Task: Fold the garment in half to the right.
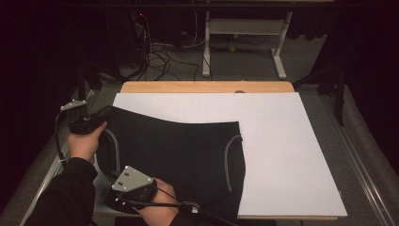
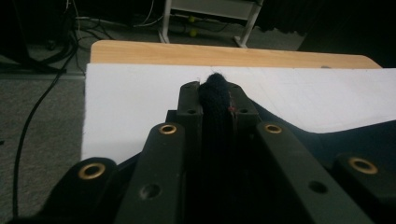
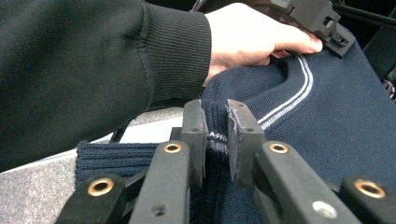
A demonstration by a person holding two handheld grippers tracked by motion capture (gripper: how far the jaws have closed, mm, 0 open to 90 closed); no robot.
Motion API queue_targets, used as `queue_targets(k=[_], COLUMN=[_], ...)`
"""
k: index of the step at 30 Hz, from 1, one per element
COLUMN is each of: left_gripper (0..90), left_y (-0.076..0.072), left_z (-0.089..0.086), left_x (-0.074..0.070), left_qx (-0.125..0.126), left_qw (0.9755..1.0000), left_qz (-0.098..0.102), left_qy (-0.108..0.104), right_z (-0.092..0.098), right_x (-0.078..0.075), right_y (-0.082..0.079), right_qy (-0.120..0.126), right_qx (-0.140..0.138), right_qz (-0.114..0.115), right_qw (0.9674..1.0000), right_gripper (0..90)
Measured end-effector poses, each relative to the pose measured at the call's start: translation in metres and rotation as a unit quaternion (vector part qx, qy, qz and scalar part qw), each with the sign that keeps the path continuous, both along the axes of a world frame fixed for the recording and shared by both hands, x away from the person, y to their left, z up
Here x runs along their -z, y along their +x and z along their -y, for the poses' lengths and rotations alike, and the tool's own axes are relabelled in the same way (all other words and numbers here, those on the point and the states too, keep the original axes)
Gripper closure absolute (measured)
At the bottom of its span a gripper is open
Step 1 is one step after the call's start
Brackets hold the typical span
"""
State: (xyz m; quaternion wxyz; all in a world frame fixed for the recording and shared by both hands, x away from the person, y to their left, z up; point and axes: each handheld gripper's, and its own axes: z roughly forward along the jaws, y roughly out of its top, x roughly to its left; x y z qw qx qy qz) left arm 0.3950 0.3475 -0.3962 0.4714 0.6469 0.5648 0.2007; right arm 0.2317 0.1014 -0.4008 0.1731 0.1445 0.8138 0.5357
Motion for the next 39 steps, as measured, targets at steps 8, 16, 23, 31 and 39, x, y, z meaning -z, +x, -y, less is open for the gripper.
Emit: queue_targets(k=[8, 16, 23, 31, 39], left_gripper=[75.9, 75.9, 75.4, 75.3, 75.3], left_y=[0.0, 0.004, 0.011, 0.017, 0.022], left_z=[0.002, 0.027, 0.07, 0.108, 0.135], left_x=[0.005, -0.003, -0.013, -0.012, -0.009], left_qx=[0.008, 0.027, 0.049, 0.06, 0.062], left_qw=[0.9998, 0.9995, 0.9987, 0.9977, 0.9972], left_qz=[-0.013, -0.014, -0.011, -0.012, -0.02], left_qy=[-0.011, -0.01, 0.014, 0.027, 0.036], right_z=[0.002, 0.026, 0.06, 0.096, 0.125], right_x=[0.003, -0.002, -0.004, 0.001, 0.008], right_y=[0.002, 0.0, -0.005, -0.007, -0.005], right_qy=[-0.004, 0.011, 0.029, 0.044, 0.061], right_qx=[0.003, 0.022, 0.045, 0.074, 0.094], right_qz=[-0.01, -0.008, -0.002, -0.006, -0.015], right_qw=[0.9999, 0.9997, 0.9986, 0.9963, 0.9936], right_gripper=[79.6, 79.5, 79.4, 79.4, 79.4])
